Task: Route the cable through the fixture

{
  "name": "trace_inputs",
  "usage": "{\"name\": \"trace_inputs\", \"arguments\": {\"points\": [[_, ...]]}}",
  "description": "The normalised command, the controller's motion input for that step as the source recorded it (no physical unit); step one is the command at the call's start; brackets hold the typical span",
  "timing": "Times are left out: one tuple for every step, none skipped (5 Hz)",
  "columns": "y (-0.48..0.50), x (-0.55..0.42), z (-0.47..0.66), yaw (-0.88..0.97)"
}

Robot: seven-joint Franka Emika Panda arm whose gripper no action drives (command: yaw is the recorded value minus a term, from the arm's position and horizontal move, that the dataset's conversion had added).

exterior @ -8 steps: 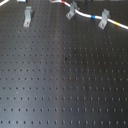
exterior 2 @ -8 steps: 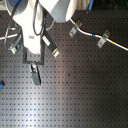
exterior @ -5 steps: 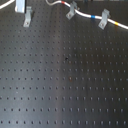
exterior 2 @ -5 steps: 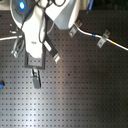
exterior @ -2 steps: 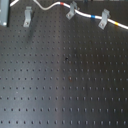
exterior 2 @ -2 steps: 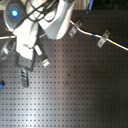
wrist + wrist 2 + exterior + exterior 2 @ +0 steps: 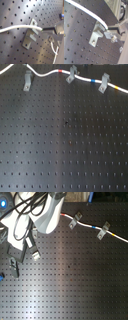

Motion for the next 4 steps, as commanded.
{"name": "trace_inputs", "arguments": {"points": [[0.159, -0.101, 0.15, 0.17], [-0.003, -0.096, 0.10, 0.00], [-0.046, -0.101, 0.13, -0.20], [0.057, -0.136, 0.26, -0.41]]}}
